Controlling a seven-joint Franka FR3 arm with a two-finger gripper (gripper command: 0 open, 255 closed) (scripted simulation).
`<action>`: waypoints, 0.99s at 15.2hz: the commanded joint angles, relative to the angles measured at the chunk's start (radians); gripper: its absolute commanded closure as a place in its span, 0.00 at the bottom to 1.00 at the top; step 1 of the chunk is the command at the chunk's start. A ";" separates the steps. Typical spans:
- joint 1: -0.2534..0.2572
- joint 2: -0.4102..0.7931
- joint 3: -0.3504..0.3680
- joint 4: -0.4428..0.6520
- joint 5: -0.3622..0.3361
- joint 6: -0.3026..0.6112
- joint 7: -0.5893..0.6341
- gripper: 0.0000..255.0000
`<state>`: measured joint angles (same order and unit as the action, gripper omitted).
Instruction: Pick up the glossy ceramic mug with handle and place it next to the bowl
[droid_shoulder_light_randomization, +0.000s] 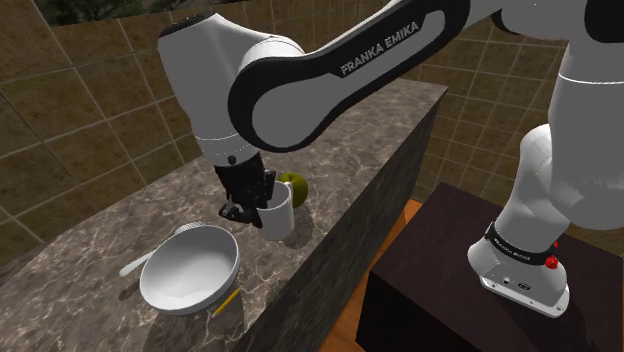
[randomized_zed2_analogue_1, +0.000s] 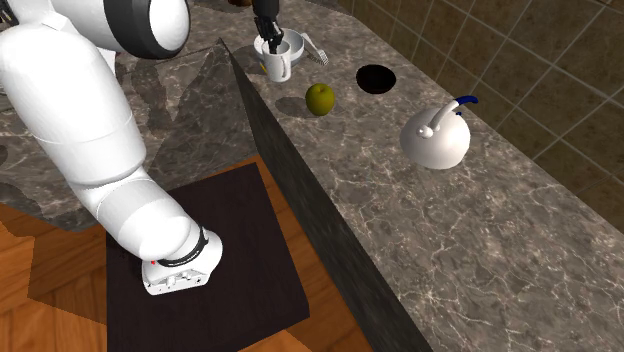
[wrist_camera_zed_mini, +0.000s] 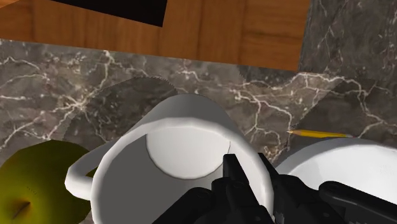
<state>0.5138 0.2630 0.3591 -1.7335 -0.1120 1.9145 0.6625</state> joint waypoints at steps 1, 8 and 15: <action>0.001 0.007 -0.001 -0.021 -0.004 0.028 0.004 1.00; 0.003 0.040 -0.006 -0.074 -0.019 0.111 0.015 1.00; 0.006 0.062 -0.010 -0.098 -0.029 0.156 0.022 1.00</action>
<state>0.5196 0.3238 0.3496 -1.8309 -0.1407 2.0683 0.6841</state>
